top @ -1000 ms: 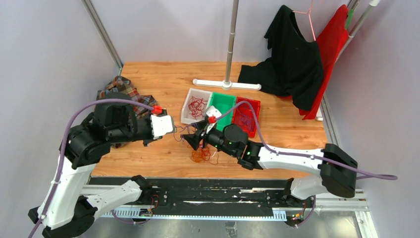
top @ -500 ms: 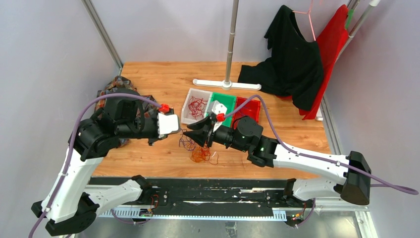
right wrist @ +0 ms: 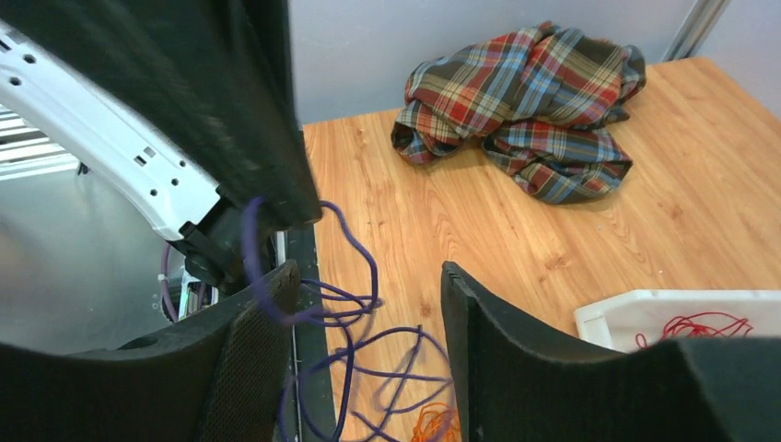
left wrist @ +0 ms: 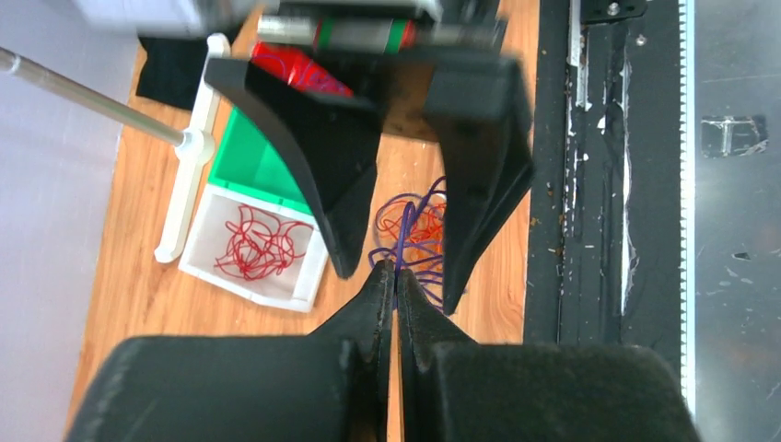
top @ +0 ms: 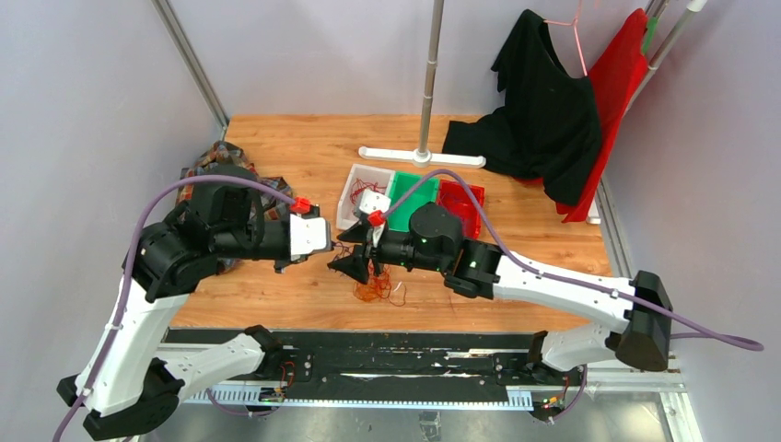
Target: Untangle the cables
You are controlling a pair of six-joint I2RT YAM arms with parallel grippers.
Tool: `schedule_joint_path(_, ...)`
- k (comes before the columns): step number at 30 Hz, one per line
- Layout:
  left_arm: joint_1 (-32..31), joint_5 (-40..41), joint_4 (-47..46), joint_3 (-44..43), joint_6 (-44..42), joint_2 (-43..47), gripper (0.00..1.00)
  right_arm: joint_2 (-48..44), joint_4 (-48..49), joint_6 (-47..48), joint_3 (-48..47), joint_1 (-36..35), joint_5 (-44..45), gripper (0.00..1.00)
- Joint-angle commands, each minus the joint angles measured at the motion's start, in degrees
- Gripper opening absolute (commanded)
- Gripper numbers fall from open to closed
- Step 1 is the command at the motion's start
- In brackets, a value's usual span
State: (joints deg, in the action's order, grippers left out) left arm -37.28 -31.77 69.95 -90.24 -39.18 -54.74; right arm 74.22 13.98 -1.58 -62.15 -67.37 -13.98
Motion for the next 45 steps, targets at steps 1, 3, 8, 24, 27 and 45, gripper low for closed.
schedule_joint_path(1,-0.25,-3.61,-0.07,-2.13,-0.04,0.28,0.03,3.39,0.77,-0.88,-3.16,0.22,-0.83,0.49)
schedule_joint_path(3,-0.3,-3.53,-0.07,-2.14,0.15,0.12,0.03,3.54,3.12,-2.65,-2.67,0.39,1.38,0.28)
schedule_joint_path(8,-0.31,3.94,-0.28,-2.73,-1.29,-1.11,0.41,-0.64,3.12,-7.95,0.37,4.62,8.04,0.01)
schedule_joint_path(24,-0.3,26.99,2.92,-4.27,-0.92,-7.28,0.98,-0.51,-17.76,-7.19,2.89,35.0,18.78,0.01)
schedule_joint_path(27,-0.26,30.88,3.7,-7.83,1.57,-9.6,0.98,2.85,-18.02,-7.36,1.77,36.69,20.98,0.01)
schedule_joint_path(45,4.74,32.3,-5.31,5.06,4.78,-7.55,0.98,16.31,-35.78,-8.87,-15.38,37.46,30.7,0.56)
